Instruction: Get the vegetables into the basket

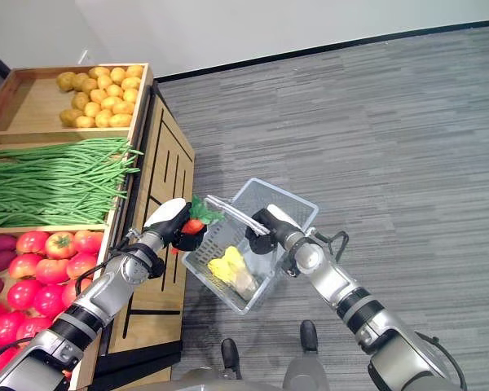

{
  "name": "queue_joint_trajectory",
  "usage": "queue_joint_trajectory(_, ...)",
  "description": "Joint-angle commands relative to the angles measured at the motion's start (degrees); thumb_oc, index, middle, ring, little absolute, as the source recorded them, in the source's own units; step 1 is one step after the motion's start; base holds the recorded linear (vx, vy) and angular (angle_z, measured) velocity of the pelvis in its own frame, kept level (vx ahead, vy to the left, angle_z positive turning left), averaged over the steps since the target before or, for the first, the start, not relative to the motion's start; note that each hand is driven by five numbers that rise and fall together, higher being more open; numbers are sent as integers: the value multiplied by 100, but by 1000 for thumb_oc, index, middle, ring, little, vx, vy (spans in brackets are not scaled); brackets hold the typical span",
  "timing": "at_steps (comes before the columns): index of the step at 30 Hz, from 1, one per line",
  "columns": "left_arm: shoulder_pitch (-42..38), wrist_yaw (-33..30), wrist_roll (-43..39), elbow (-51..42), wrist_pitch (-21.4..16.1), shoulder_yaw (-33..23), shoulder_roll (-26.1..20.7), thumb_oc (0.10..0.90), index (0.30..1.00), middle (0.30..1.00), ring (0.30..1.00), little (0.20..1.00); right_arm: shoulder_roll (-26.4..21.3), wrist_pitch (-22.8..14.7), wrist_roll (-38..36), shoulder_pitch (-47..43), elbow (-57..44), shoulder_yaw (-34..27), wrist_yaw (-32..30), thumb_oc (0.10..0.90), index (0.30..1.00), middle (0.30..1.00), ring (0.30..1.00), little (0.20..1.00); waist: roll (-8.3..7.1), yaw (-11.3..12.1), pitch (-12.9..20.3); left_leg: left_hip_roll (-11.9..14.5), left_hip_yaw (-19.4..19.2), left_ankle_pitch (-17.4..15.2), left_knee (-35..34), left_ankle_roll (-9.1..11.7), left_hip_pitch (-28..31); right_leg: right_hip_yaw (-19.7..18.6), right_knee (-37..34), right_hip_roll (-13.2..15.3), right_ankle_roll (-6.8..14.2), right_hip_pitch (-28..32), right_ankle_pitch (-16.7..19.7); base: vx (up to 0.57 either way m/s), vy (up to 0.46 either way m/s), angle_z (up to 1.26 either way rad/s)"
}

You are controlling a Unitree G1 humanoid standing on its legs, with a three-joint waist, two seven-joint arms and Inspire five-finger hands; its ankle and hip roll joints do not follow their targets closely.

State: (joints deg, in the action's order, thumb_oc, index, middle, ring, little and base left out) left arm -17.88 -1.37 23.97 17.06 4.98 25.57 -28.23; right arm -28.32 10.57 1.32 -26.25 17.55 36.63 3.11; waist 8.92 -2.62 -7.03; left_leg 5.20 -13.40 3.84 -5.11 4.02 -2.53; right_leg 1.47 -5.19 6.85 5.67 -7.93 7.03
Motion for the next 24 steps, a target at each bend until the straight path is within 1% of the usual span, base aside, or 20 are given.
queue_joint_trajectory(1,-1091,-397,255,539,-152,415,-28,400,300,300,300,300,672,-964,-500,-1673,-1223,-109,-257,400,300,300,300,300,-258,-156,196,-137,70,-49,11,203,86,190,56,308,374,222,-187,-11,-12,-8)
queue_joint_trajectory(6,-1193,-456,284,949,-143,557,151,400,300,300,300,300,641,-1027,-537,-1945,-1546,-63,-354,400,300,300,300,300,-275,-189,191,-123,25,-38,11,206,54,140,55,294,373,150,-165,-5,-9,-8)
queue_joint_trajectory(10,-1285,-549,241,1366,-114,675,393,400,300,300,300,300,728,-1029,-835,-2076,-1609,44,-405,400,300,300,300,300,-319,-213,178,-96,-7,-20,11,211,27,116,57,273,365,110,-149,-5,-19,-7)
queue_joint_trajectory(11,-1349,-588,225,1571,-99,747,528,400,300,300,300,300,794,-1063,-1002,-2109,-1637,106,-400,400,300,300,300,300,-343,-230,173,-83,-16,-12,11,219,15,108,55,265,361,95,-143,-5,-32,-1)
queue_joint_trajectory(13,-1427,-597,240,1866,-86,839,658,400,300,300,300,300,806,-1065,-1118,-2150,-1663,151,-414,400,300,300,300,300,-358,-255,166,-70,-24,2,11,230,1,104,57,255,357,78,-139,0,0,0)
queue_joint_trajectory(18,-1618,-587,317,2221,-48,1030,862,400,300,300,300,300,866,-1107,-1370,-2169,-1858,298,-342,400,300,300,300,300,-388,-313,143,-47,-45,6,11,240,-29,83,56,238,360,26,-117,0,0,0)
queue_joint_trajectory(19,-1710,-598,325,2410,-44,1112,949,400,300,300,300,300,869,-1128,-1443,-2169,-1933,368,-289,400,300,300,300,300,-402,-342,125,-42,-63,16,11,243,-41,61,58,232,361,-3,-110,0,0,0)
queue_joint_trajectory(24,-1879,-611,362,2803,-51,1246,1078,400,300,300,300,300,881,-1150,-1587,-2158,-2017,556,-200,400,300,300,300,300,-413,-368,99,-25,-98,28,11,249,-65,21,62,219,360,-54,-92,-14,-9,-3)
